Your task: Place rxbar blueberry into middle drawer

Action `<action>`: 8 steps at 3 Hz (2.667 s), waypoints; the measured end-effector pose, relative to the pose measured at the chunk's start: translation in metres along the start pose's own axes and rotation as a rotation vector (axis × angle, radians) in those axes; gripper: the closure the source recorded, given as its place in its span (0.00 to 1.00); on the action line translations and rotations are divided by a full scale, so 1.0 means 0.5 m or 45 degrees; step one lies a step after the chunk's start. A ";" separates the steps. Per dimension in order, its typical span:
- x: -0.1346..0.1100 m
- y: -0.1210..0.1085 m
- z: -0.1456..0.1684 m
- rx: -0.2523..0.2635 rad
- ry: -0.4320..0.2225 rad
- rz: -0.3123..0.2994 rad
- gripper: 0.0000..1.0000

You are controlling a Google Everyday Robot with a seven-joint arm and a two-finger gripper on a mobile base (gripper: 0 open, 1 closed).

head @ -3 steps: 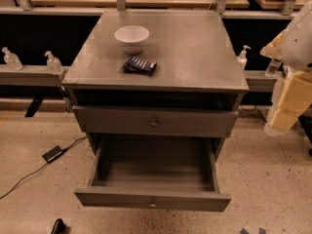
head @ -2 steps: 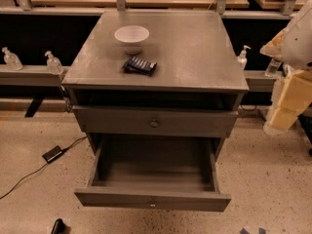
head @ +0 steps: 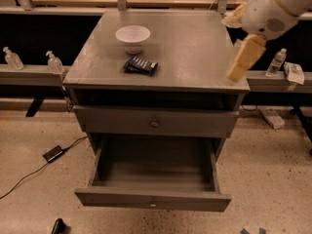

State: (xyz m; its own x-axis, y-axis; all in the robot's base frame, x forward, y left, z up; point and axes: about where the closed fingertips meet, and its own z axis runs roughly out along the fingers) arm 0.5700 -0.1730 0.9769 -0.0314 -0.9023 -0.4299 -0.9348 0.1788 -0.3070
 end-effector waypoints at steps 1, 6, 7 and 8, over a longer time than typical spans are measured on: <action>-0.075 -0.104 0.101 -0.041 -0.248 0.040 0.00; -0.158 -0.207 0.432 -0.176 -0.517 0.196 0.00; -0.212 -0.222 0.508 -0.205 -0.580 0.197 0.00; -0.250 -0.231 0.565 -0.239 -0.633 0.226 0.23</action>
Offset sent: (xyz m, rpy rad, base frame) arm 0.0600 0.0402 -0.0101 0.1726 0.0069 0.0426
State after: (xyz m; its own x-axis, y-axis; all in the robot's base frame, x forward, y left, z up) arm 0.7817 0.0301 0.8260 -0.0660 -0.5630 -0.8238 -0.9787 0.1974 -0.0565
